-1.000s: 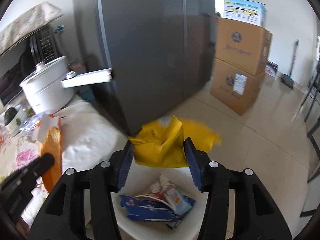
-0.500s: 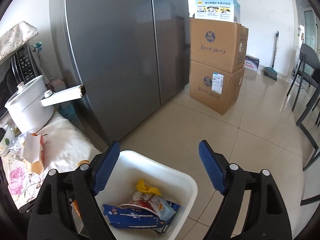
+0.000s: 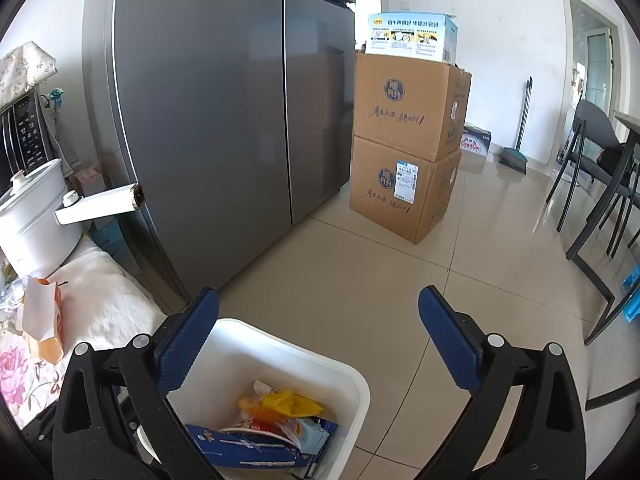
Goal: Collect trash
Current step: 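Move both tools back toward the table, then move both open tools over the table toward the remaining trash, then grasp the clear plastic water bottle with the right tool, then grasp the white-and-blue carton with the left tool while the right tool holds the bottle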
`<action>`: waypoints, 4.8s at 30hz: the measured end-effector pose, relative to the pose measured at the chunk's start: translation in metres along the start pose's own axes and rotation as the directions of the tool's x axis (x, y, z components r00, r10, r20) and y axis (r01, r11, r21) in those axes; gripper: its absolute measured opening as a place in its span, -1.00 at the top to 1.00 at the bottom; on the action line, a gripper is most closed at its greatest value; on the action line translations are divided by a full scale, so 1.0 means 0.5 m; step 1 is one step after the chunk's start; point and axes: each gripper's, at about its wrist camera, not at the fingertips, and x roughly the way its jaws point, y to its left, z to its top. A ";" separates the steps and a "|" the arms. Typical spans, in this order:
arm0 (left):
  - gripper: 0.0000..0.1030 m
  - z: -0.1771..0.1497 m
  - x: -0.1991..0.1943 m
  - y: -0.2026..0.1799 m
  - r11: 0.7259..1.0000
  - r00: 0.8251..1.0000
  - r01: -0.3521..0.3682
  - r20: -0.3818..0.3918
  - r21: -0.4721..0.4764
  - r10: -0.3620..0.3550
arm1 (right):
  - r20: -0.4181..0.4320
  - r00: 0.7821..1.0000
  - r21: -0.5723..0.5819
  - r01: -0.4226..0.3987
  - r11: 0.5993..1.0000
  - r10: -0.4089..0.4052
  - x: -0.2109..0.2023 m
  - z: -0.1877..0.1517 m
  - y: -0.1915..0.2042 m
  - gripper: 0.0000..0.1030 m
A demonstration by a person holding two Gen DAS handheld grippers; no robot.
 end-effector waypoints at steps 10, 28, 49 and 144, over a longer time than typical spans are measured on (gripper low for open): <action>-0.30 0.039 -0.065 0.075 0.986 0.985 -0.148 0.076 -0.076 0.154 | 0.026 1.000 -0.109 -0.003 0.994 0.006 -0.014 -0.008 0.087 -0.86; -0.39 0.045 -0.166 0.313 0.903 0.939 -0.309 0.054 -0.299 0.339 | -0.032 0.987 -0.258 -0.162 0.952 0.159 -0.030 -0.031 0.342 -0.86; -0.39 -0.006 -0.297 0.540 0.747 0.877 -0.418 -0.016 -0.517 0.479 | -0.088 0.937 -0.396 -0.345 0.851 0.338 -0.093 -0.072 0.613 -0.86; 0.29 -0.002 -0.126 0.586 0.622 0.994 -0.058 0.015 -0.781 0.112 | -0.007 0.730 -0.306 -0.652 0.694 0.683 -0.142 0.067 0.368 -0.11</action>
